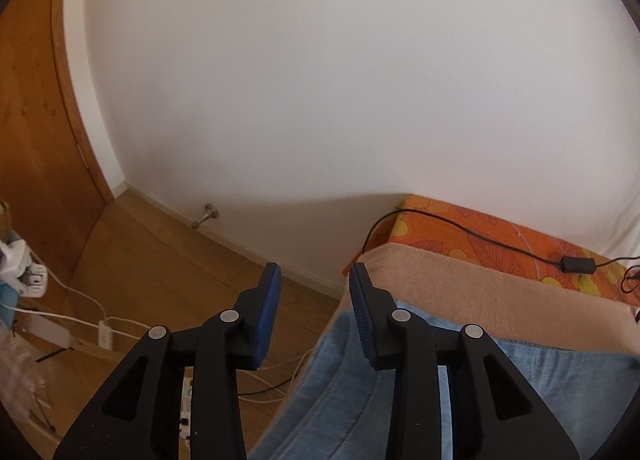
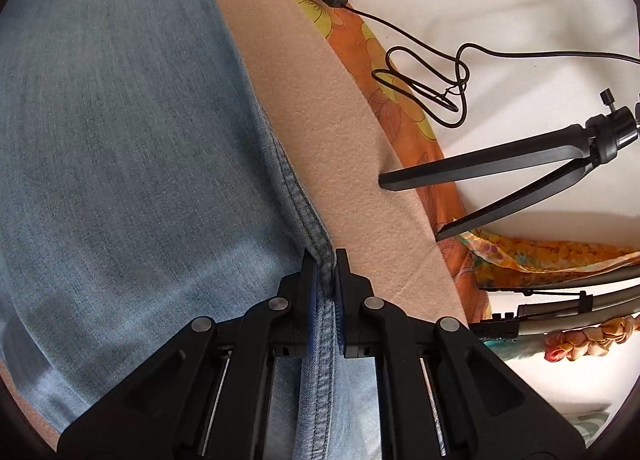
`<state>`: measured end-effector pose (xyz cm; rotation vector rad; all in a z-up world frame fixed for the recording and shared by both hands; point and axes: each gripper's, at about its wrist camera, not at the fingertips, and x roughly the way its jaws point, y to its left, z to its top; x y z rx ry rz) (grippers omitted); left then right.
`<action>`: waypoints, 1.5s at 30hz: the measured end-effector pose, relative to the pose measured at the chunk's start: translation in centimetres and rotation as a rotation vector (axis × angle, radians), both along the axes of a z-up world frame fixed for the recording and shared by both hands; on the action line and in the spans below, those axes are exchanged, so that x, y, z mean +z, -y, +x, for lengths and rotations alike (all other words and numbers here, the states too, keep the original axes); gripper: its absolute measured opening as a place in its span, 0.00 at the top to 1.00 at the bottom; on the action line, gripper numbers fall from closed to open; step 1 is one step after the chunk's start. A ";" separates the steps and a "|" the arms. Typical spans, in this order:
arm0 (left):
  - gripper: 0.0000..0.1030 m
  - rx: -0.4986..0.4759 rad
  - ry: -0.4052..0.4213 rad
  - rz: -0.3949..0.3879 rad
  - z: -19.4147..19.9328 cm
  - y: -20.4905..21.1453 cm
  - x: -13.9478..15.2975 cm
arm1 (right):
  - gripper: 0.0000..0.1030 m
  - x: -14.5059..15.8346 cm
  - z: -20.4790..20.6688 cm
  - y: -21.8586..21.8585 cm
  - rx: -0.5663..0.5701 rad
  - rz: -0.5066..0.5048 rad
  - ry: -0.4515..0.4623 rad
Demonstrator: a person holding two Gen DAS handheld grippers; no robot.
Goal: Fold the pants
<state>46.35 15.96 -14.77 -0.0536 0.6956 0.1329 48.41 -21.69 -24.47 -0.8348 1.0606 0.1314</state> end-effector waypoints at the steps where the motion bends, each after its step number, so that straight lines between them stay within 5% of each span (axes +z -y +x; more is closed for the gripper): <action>1: 0.67 0.007 0.012 -0.020 -0.8 -1.1 0.6 | 0.93 -0.2 0.0 0.0 0.000 0.000 -0.002; 6: 0.67 -0.014 -0.015 -0.172 -5.7 -5.9 1.1 | 0.93 -0.3 0.1 0.2 -0.004 0.014 0.000; 13: 0.56 -0.059 -0.212 -0.307 -11.3 -7.0 -4.1 | 0.93 -0.5 0.2 0.4 -0.017 0.030 0.015; 23: 0.56 -0.043 -0.243 -0.183 -11.9 -4.6 -6.7 | 0.92 -0.6 -0.1 0.1 -0.021 0.021 0.025; 27: 0.76 -0.069 -0.198 -0.132 -12.6 -3.5 -6.6 | 0.92 -0.6 0.0 0.2 -0.021 0.022 0.025; 32: 0.85 -0.087 -0.165 -0.117 -13.1 -3.2 -6.5 | 0.92 -0.6 -0.1 0.1 -0.017 0.013 0.029; 43: 0.74 -0.102 -0.195 -0.126 -12.7 -3.0 -7.1 | 0.92 -0.6 -0.1 -0.1 -0.017 0.010 0.031; 45: 0.94 -0.107 -0.177 -0.098 -12.9 -2.6 -7.0 | 0.92 -0.6 -0.1 -0.1 -0.017 0.009 0.031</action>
